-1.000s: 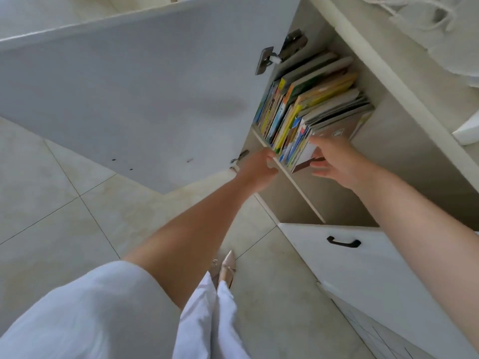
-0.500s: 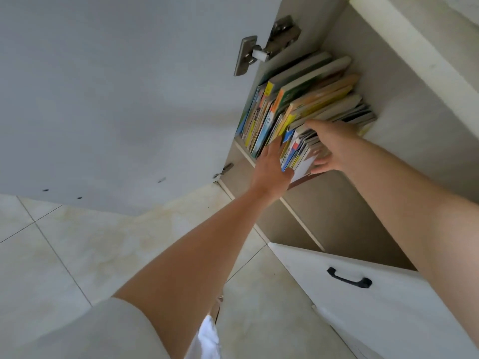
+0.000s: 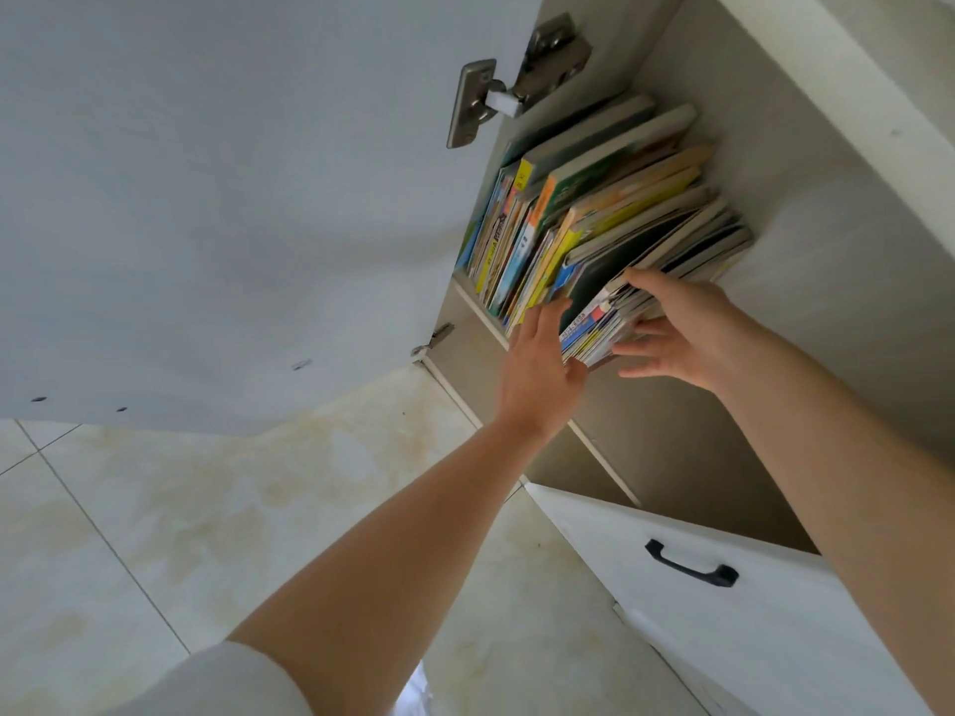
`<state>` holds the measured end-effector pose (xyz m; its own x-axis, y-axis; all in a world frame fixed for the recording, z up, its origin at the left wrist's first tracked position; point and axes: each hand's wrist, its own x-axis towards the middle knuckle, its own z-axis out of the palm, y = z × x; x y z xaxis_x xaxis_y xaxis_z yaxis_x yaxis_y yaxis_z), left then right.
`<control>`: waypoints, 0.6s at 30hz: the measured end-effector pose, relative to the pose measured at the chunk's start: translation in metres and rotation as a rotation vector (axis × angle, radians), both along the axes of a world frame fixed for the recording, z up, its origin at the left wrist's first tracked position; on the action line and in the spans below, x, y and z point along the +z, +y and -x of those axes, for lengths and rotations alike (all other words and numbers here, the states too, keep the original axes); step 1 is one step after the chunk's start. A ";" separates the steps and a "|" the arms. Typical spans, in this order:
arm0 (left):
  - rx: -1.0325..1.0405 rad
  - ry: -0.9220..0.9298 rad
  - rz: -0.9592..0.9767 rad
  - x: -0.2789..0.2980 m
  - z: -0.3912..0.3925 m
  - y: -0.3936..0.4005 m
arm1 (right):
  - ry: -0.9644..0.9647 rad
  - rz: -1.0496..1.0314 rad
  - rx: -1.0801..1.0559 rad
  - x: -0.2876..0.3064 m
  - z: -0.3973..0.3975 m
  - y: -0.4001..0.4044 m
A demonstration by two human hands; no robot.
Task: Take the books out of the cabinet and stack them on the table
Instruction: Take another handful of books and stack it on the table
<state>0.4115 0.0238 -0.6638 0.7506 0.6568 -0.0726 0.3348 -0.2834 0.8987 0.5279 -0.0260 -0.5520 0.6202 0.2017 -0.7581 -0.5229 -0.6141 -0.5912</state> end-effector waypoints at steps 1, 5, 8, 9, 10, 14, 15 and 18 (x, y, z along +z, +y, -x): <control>-0.004 0.035 0.044 -0.003 -0.001 -0.001 | -0.009 0.005 0.015 0.000 0.000 -0.002; -0.055 0.066 0.156 -0.010 -0.002 -0.009 | -0.034 0.044 0.049 -0.001 -0.002 -0.011; 0.021 0.007 0.285 -0.005 -0.005 -0.018 | -0.039 0.052 0.051 -0.002 -0.002 -0.015; 0.068 -0.019 0.321 -0.004 -0.007 -0.020 | -0.042 0.055 0.055 -0.003 -0.002 -0.016; 0.119 -0.040 0.352 -0.002 -0.009 -0.021 | -0.047 0.054 0.059 -0.003 -0.002 -0.017; 0.264 -0.057 0.386 -0.001 -0.016 -0.017 | -0.071 0.059 0.062 -0.007 -0.002 -0.020; 0.260 -0.042 0.357 -0.001 -0.017 -0.016 | -0.081 0.071 0.050 -0.009 -0.001 -0.020; 0.246 -0.018 0.317 -0.003 -0.020 -0.017 | -0.088 0.098 0.014 -0.015 0.000 -0.025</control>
